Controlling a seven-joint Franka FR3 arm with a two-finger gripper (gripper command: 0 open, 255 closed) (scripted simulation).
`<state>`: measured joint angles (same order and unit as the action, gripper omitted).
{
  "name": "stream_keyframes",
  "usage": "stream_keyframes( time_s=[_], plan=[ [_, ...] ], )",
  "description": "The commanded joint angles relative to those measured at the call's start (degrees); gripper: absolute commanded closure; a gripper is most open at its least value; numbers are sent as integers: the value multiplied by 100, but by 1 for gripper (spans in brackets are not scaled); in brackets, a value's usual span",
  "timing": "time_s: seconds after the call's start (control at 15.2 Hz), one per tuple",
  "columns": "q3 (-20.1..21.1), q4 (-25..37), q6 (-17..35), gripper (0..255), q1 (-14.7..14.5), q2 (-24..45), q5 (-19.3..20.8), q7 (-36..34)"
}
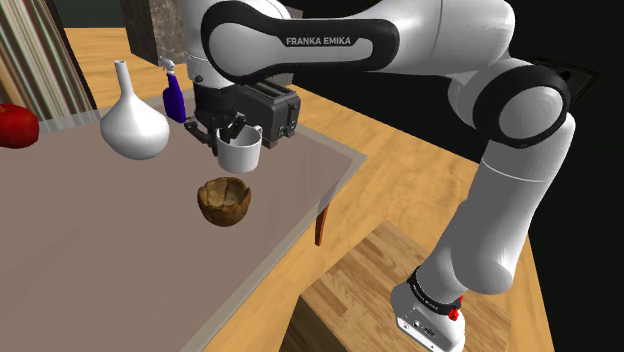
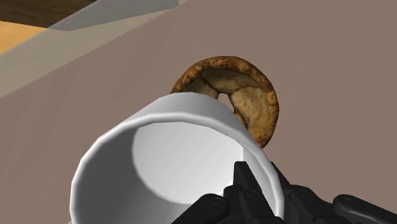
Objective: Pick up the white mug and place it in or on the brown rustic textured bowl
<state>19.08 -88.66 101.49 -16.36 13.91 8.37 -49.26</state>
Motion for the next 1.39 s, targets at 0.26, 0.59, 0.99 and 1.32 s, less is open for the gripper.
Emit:
stream_keyframes(
  time_s=[0.26, 0.59, 0.99, 1.32],
  plan=[
    [48, 85, 169, 255, -158, 287, 111, -241],
    [36, -253, 537, 255, -144, 322, 136, -279],
    [17, -611, 975, 255, -138, 409, 186, -335],
    [17, -611, 975, 255, -138, 409, 186, -335]
  ],
)
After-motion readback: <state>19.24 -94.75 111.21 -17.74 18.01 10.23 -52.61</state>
